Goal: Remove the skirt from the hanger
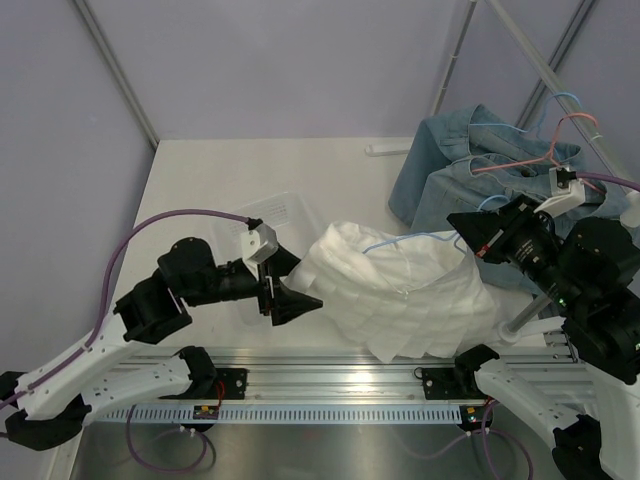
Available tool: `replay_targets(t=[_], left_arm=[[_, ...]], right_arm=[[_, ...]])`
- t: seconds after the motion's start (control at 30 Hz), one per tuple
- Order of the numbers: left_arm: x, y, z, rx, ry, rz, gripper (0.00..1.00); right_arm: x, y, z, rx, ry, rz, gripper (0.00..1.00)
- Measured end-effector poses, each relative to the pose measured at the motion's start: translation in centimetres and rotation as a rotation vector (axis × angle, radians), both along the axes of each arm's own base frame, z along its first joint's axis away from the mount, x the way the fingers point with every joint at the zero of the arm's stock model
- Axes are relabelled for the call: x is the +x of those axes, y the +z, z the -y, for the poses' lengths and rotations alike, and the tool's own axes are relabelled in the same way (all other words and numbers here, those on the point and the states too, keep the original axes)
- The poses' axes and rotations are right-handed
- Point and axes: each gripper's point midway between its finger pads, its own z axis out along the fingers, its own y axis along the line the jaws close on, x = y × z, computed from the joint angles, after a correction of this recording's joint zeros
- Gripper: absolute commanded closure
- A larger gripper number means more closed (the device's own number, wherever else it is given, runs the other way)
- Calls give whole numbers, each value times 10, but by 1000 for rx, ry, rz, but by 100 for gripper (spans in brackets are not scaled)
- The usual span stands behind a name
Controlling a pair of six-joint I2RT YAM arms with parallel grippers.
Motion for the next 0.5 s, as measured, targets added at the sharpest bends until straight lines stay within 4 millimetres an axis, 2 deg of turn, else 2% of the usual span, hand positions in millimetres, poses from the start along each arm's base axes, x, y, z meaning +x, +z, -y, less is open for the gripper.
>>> replay_targets(t=[0.03,0.07,0.1,0.3,0.5], left_arm=[[-1,0,2,1,-9,-1,67],[-1,0,3,-1,-15,-4,87],[-1,-1,4,2,-19,-4,99],[5,-2,4,2,13,-13,100],[22,-19,-19,3,200,-58,100]], right_arm=[[-1,1,0,2,0,2,100],[-2,3,1,3,0,6,100],[-4,5,2,4,-1,8,100],[-15,16,16,-2,-45,33,100],[-27,33,43,33,-157,77,100]])
